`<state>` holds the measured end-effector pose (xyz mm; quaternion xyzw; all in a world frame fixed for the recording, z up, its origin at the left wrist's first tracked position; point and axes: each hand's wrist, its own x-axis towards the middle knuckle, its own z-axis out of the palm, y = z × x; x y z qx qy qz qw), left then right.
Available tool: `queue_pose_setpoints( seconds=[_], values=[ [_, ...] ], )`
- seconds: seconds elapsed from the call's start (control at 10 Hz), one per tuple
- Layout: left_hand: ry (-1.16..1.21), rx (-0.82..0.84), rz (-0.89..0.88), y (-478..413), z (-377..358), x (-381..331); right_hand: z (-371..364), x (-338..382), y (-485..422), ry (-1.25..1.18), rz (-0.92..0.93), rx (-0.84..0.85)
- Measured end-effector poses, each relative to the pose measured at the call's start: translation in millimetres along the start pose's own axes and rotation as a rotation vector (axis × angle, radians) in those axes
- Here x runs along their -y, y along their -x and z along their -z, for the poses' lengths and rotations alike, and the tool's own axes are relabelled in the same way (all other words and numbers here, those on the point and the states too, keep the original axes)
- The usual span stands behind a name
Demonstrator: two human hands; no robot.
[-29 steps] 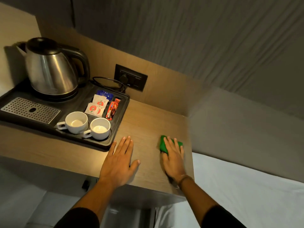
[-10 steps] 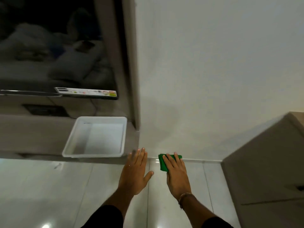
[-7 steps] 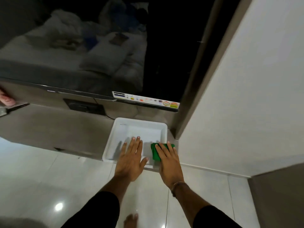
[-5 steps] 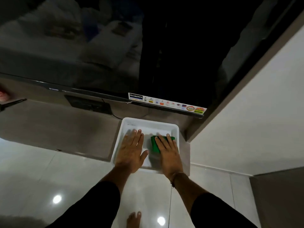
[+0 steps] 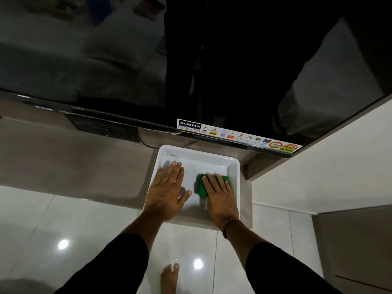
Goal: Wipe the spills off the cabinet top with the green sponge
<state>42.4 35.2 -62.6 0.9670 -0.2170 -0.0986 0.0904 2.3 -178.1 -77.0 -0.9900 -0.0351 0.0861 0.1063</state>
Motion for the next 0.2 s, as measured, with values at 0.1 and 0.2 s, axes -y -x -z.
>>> queue_pose_setpoints(
  seconds=[0.1, 0.2],
  values=[
    [0.005, 0.005, -0.015, 1.0, 3.5, 1.6, -2.6, -4.0, -3.1, -0.005, 0.03, 0.017],
    [-0.007, -0.01, -0.006, 5.7, 5.9, -4.9, 0.5, -2.6, -0.7, -0.037, 0.059, 0.04]
  ],
)
